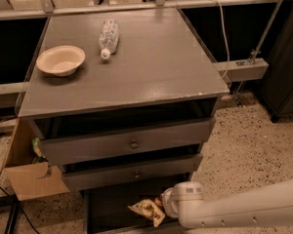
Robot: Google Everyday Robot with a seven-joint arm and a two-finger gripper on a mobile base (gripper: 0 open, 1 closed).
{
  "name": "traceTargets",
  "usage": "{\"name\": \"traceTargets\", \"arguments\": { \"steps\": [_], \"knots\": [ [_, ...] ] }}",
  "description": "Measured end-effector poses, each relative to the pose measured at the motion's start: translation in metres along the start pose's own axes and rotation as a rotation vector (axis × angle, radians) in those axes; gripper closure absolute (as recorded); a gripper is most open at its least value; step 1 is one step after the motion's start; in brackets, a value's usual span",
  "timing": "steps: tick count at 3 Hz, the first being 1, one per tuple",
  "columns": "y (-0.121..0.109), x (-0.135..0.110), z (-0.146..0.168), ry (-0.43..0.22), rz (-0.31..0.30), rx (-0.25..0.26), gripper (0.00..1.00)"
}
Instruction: Place brown chip bag into bottom drawer
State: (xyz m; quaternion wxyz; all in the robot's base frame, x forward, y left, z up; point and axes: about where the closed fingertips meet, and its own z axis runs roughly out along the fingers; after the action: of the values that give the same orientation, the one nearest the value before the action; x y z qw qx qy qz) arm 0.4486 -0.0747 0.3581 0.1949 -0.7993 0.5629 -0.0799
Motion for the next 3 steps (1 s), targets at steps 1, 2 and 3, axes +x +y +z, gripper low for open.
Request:
{"name": "traceTargets", "arguments": {
  "steps": [1,2,3],
  "knots": [
    [-0.005,0.001,0.031,-0.004,-0.030,0.019,1.00],
    [-0.010,0.000,0.059,-0.011,-0.051,0.032,1.00],
    [-0.012,-0.004,0.081,-0.021,-0.063,0.036,1.00]
  ]
}}
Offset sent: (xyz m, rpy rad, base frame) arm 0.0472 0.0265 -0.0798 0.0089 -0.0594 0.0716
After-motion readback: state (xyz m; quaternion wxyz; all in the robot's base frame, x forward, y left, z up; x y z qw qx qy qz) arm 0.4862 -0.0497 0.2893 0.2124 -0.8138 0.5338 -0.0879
